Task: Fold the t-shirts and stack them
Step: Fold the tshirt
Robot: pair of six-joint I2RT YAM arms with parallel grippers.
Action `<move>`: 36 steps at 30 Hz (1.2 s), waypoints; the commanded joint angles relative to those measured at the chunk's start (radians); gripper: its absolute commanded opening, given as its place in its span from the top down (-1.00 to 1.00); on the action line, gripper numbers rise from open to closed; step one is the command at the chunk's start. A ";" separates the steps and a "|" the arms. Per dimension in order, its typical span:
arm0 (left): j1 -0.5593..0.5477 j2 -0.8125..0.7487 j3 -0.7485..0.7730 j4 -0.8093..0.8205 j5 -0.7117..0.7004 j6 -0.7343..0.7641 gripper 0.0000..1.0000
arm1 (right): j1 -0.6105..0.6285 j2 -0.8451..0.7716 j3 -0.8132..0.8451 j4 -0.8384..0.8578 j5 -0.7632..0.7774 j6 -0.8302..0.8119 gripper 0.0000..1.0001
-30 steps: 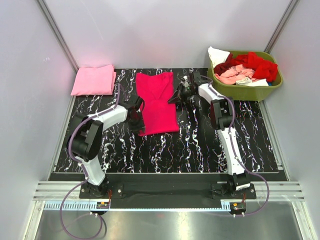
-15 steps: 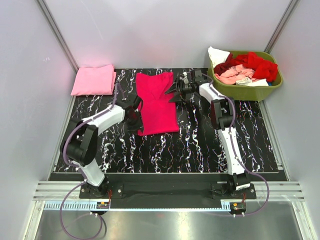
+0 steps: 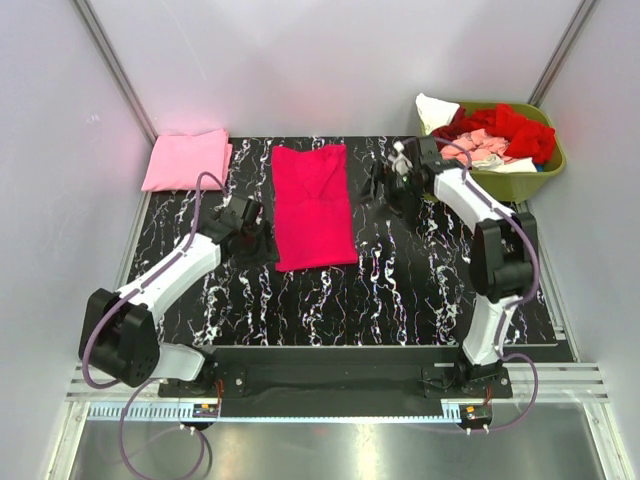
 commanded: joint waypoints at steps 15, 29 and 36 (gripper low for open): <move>0.060 -0.022 -0.213 0.242 0.063 -0.059 -0.15 | 0.014 -0.048 -0.479 0.176 0.063 -0.039 -0.29; 0.064 0.010 -0.234 0.298 0.063 -0.080 -0.10 | 0.059 0.024 -0.371 0.144 0.094 -0.059 -0.26; 0.064 0.043 -0.256 0.343 0.077 -0.102 -0.07 | 0.072 0.047 -0.356 0.151 0.068 -0.061 -0.19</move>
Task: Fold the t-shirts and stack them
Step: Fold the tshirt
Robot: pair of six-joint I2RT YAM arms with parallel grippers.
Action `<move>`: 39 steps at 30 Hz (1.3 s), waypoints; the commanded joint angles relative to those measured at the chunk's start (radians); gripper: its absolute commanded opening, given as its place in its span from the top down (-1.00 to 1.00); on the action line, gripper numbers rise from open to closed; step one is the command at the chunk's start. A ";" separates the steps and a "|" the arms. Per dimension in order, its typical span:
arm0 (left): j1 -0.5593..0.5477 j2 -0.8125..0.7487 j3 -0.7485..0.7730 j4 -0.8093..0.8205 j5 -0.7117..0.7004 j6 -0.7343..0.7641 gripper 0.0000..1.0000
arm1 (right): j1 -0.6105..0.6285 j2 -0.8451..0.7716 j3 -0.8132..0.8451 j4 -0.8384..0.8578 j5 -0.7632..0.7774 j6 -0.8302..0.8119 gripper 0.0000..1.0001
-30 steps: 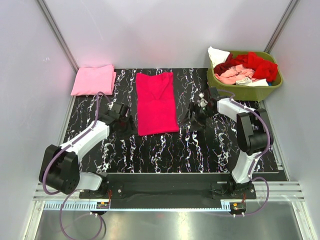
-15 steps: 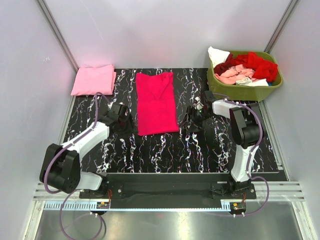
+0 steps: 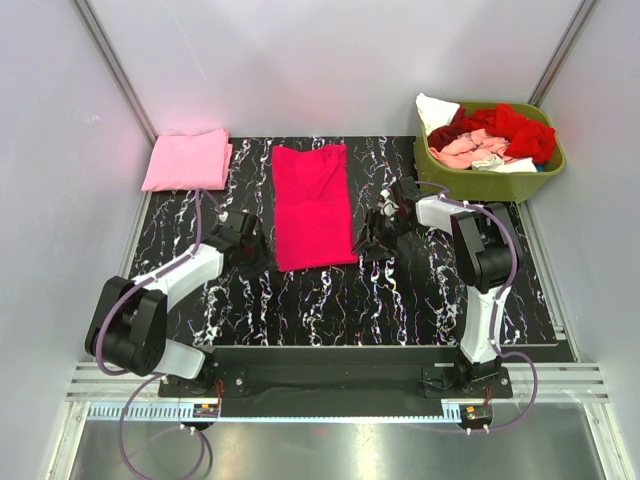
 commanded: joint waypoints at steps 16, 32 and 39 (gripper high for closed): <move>0.005 0.021 -0.065 0.156 -0.004 -0.072 -0.07 | 0.022 0.049 0.044 0.034 -0.014 -0.008 0.93; 0.005 0.078 -0.107 0.328 -0.010 -0.075 -0.06 | 0.022 0.046 0.048 0.026 -0.011 -0.014 1.00; 0.005 0.153 -0.120 0.381 0.022 -0.100 0.19 | 0.022 0.050 0.051 0.018 -0.014 -0.015 1.00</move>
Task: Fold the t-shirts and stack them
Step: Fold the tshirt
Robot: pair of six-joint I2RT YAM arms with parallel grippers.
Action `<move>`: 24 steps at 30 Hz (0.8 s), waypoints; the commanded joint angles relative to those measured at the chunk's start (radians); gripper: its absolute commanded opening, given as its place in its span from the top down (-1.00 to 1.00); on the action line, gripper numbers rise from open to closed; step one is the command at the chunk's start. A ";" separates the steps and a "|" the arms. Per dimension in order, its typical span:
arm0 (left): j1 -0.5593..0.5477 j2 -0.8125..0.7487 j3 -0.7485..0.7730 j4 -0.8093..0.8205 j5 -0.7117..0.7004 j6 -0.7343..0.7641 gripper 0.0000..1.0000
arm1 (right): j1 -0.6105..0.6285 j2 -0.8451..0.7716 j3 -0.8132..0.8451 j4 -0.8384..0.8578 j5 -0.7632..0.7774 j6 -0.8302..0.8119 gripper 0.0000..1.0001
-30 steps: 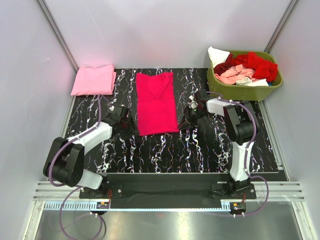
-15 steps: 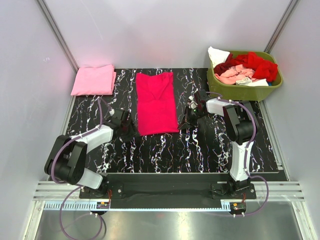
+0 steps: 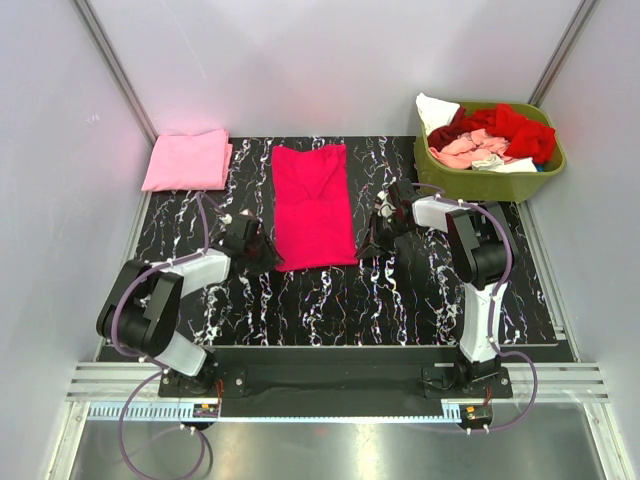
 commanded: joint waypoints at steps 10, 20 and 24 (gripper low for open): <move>-0.006 -0.014 -0.035 0.046 0.031 -0.025 1.00 | 0.010 -0.043 -0.020 0.043 -0.008 0.021 1.00; -0.173 -0.189 -0.051 -0.091 -0.035 -0.100 1.00 | 0.010 -0.233 -0.200 0.077 -0.024 0.058 1.00; -0.260 -0.278 -0.104 -0.182 -0.070 -0.168 1.00 | 0.011 -0.380 -0.319 0.039 -0.007 0.056 1.00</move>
